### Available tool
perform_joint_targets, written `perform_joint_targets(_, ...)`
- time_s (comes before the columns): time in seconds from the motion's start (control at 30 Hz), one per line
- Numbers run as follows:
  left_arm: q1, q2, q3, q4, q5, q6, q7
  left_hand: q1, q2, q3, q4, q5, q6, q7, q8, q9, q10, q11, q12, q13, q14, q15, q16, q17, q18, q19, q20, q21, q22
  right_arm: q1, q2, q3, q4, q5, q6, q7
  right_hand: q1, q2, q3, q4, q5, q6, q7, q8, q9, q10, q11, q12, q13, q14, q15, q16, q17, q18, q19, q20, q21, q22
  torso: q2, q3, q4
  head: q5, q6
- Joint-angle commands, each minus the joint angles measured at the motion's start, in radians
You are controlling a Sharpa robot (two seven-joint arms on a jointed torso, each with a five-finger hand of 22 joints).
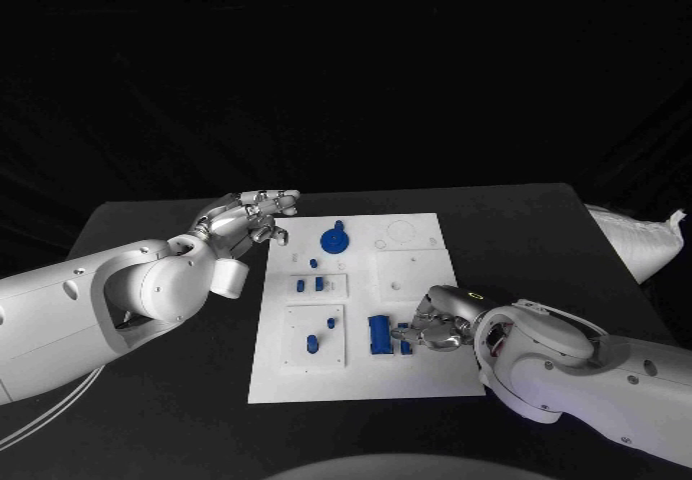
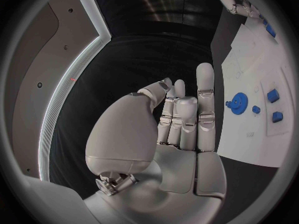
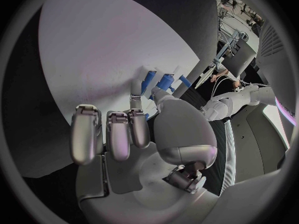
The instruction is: Assemble the parts on the task board
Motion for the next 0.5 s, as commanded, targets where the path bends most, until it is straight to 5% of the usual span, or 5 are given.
perform_joint_targets(0.03,0.000,0.001,0.001,0.002,-0.003,0.019,0.002,0.002,0.008,-0.002,-0.003,0.004,-0.007,-0.001,0.004,0.001,-0.008,-0.002,0.004,-0.002,-0.008,0.001,-0.004,-0.001,0.018,-0.005,0.001,-0.004,-0.002,-0.002,0.000,0.000,0.004,-0.020,0.004,0.001,-0.020,-0.001,-0.044,0.033,-0.042,-0.007,-0.003,0.010,0.005,0.069,-0.008,0.004,0.185,0.094,-0.007,0.003,0.197,-0.018,0.023,-0.007,0.007,0.001,0.000,0.0003,-0.0004,0.000,0.001)
perform_joint_targets(0.37,0.000,0.000,0.001,0.002,-0.003,0.020,0.002,0.002,0.008,-0.002,-0.003,0.004,-0.007,-0.001,0.004,0.001,-0.008,-0.002,0.004,-0.002,-0.008,0.001,-0.004,-0.001,0.018,-0.005,0.001,-0.004,-0.002,-0.002,-0.016,0.001,0.010,-0.036,-0.029,0.006,-0.046,0.006,-0.123,0.043,-0.096,-0.013,-0.001,0.017,0.013,0.068,-0.007,0.000,0.185,0.094,-0.007,0.002,0.195,-0.018,0.023,-0.007,0.006,0.001,-0.001,0.0010,-0.0012,0.000,0.003)
perform_joint_targets(0.5,0.000,0.000,0.000,0.000,-0.003,0.020,0.003,0.002,0.008,-0.002,-0.003,0.004,-0.007,-0.001,0.004,0.001,-0.008,-0.002,0.004,-0.002,-0.008,0.001,-0.004,-0.001,0.018,-0.005,0.001,-0.004,-0.002,-0.002,-0.034,0.003,0.016,0.005,-0.111,0.035,-0.028,0.002,-0.153,0.041,-0.077,-0.044,0.009,0.003,0.008,0.052,0.001,-0.056,0.157,0.089,-0.002,-0.013,0.172,-0.012,0.011,-0.004,-0.015,-0.029,-0.002,0.0010,-0.0030,0.001,0.008)
